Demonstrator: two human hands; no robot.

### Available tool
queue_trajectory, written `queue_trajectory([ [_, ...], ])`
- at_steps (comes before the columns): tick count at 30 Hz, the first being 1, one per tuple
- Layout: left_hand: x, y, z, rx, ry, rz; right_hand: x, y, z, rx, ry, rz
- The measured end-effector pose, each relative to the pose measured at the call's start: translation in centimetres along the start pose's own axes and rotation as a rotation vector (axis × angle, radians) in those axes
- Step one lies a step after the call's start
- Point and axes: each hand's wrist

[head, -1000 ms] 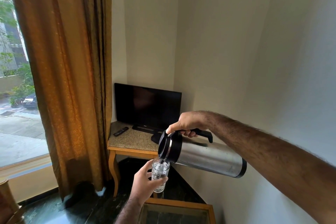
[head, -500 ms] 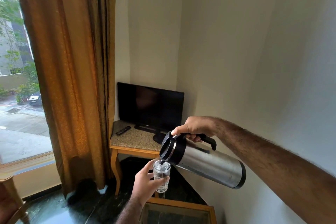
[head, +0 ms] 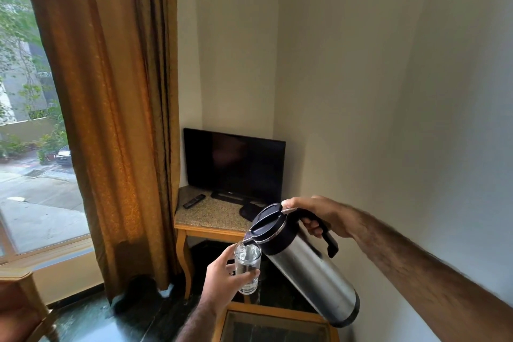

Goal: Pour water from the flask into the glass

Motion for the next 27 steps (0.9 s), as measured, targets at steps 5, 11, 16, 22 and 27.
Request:
queue_trajectory([
  [5,-0.2,-0.1,0.1,0.016,-0.025,-0.032,2.8,-0.6,1.0,0.069,-0.041,-0.202],
  [11,-1.7,-0.8,0.1,0.062,-0.035,-0.084,7.7,-3.2,2.1,0.352,-0.028,-0.461],
  [16,-3.2,-1.8,-0.1,0.081,-0.029,-0.108,11.3,-5.9,2.4,0.483,-0.036,-0.687],
  [22,-6.2,-3.0,-0.1,0.085,-0.036,-0.156,17.4,-9.1,2.0,0.59,-0.08,-0.845],
  [27,-9.1,-4.2,0.1,0.088,-0.006,-0.182,22.3,-11.3,1.4,0.652,-0.082,-0.889],
])
Point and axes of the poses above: each hand's wrist, its own z-axis away from the middle knuckle, its own y-axis out of the back of the hand, x = y × z, and after that the axes turned 10 degrees about x, right-handed
